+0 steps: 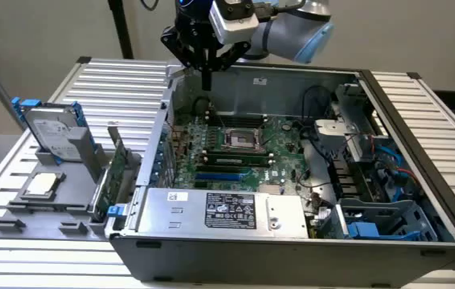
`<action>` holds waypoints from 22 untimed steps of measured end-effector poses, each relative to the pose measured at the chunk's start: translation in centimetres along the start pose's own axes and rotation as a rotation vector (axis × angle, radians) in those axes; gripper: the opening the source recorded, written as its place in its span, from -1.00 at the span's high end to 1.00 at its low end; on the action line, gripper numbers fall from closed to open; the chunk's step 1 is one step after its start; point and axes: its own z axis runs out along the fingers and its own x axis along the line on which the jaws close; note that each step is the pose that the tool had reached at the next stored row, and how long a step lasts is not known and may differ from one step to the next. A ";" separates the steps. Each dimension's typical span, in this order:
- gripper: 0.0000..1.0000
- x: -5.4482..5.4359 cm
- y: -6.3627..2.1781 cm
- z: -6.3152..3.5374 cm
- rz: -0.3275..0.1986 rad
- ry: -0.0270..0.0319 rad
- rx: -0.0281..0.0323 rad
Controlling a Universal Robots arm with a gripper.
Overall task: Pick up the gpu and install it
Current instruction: 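Reach for the gpu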
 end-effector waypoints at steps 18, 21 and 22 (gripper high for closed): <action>0.79 0.8 -1.06 -0.06 0.000 0.0015 0.0001; 0.79 1.8 -1.85 -0.11 0.000 0.0015 0.0001; 0.79 2.2 -2.08 -0.12 0.000 0.0015 0.0001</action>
